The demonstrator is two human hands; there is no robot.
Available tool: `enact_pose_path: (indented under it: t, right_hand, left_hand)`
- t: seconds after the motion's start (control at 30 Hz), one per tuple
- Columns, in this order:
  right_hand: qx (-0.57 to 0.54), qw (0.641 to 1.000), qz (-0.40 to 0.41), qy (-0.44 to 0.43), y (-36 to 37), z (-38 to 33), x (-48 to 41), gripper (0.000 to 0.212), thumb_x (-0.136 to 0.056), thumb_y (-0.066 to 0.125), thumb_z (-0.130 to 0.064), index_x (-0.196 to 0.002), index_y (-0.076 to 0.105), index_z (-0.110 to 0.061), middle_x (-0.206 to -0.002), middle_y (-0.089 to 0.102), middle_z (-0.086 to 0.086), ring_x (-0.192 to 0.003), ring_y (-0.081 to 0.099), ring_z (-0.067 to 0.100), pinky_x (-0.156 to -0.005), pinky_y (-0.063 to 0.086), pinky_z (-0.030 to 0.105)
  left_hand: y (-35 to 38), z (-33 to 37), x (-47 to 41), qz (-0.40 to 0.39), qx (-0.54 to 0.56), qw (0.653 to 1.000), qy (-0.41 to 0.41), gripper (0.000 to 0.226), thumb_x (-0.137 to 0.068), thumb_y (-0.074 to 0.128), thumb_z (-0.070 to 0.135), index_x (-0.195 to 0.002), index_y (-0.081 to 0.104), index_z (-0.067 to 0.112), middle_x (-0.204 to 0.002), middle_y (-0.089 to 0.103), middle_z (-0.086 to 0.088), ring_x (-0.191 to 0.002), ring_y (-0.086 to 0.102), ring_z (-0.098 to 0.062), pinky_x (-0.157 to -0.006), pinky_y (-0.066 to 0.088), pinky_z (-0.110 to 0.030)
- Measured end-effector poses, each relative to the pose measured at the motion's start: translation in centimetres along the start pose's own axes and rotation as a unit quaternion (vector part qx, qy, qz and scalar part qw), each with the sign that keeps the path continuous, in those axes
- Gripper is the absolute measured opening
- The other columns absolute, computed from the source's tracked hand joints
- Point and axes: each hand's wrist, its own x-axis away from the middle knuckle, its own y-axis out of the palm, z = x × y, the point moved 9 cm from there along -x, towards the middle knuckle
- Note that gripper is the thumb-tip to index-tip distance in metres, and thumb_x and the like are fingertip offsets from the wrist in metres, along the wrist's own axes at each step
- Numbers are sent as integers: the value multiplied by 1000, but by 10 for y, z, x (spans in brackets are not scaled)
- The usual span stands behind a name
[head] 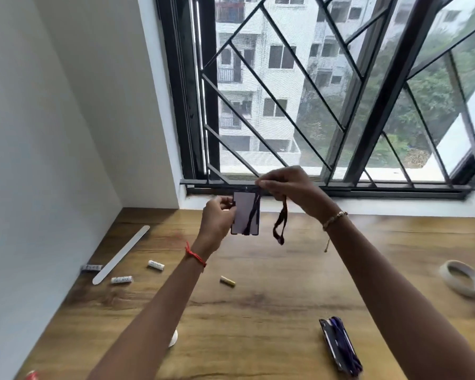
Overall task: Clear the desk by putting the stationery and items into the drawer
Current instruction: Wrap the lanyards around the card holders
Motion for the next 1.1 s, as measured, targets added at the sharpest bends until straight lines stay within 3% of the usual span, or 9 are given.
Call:
enact_pose_path:
  t: [0.13, 0.23, 0.33, 0.5, 0.63, 0.8, 0.9, 1.03, 1.1]
  right_hand:
    - [32, 998, 56, -19, -24, 0, -7, 18, -81, 68, -6, -98, 70, -1, -49, 58, -13, -47, 41, -1, -45, 30, 11]
    - [-24, 997, 76, 14, -24, 30, -7, 16, -81, 68, -9, -93, 72, 2, -70, 66, 7, -60, 52, 9, -54, 39, 19]
    - [-88, 990, 82, 76, -5, 66, 7, 29, -90, 57, -11, -87, 63, 17, -60, 54, 7, -51, 45, 10, -49, 36, 21]
    - [-120, 983, -31, 136, 44, 88, 43, 22, -93, 51, -11, -78, 66, -6, -53, 43, -3, -41, 34, 9, -45, 29, 23]
    - [60, 977, -151, 139, 54, 83, 56, 22, -92, 54, -8, -107, 65, 4, -57, 45, -5, -43, 38, 6, -42, 33, 18]
    - [253, 938, -224, 76, 55, 37, 51, 19, -92, 55, -12, -75, 66, -14, -55, 42, -8, -40, 36, 2, -45, 30, 14]
    - [295, 944, -150, 13, 43, 9, 29, 13, -88, 61, -10, -88, 71, -3, -58, 51, -9, -43, 43, 0, -45, 33, 9]
    - [234, 970, 3, -60, 26, -2, 12, 11, -75, 73, -3, -87, 74, -1, -70, 62, -5, -56, 56, 0, -55, 42, 11]
    - [204, 972, 84, -81, 19, 7, 12, 11, -71, 74, 1, -82, 74, -2, -78, 65, 4, -71, 62, 13, -64, 48, 17]
  left_hand:
    - [32, 8, 16, -129, 16, 991, 7, 16, -89, 52, -3, -100, 58, 8, -98, 65, -11, -91, 62, -24, -77, 54, -41]
    - [40, 18, 25, -186, 83, 979, 8, 18, -90, 51, -4, -106, 57, 2, -92, 66, -8, -82, 63, -18, -65, 57, -32]
    - [31, 22, 22, -149, 150, 977, -3, 21, -90, 49, -5, -110, 54, -3, -92, 64, -10, -83, 62, -20, -63, 58, -31]
    - [9, 11, 10, -45, 209, 976, -36, 16, -89, 50, -5, -104, 54, -2, -90, 64, -12, -85, 63, -25, -67, 58, -38]
    - [-12, -5, 2, 54, 187, 980, -49, 14, -88, 53, -2, -102, 56, 1, -82, 62, -7, -77, 61, -21, -68, 57, -39]
    - [-17, -23, -1, 85, 119, 988, -54, 17, -86, 56, 6, -102, 51, 6, -100, 59, -13, -89, 58, -25, -77, 55, -46]
    - [-2, -27, 6, 38, 93, 994, -47, 13, -86, 55, 8, -98, 49, 8, -100, 60, -15, -91, 60, -27, -78, 54, -51]
    - [27, -21, 22, -48, 113, 992, -33, 12, -90, 49, 2, -89, 42, 12, -91, 60, -11, -78, 60, -19, -57, 55, -33]
    - [36, -18, 29, -70, 132, 988, -31, 15, -91, 48, 1, -86, 40, 13, -88, 58, -9, -75, 59, -17, -52, 54, -30]
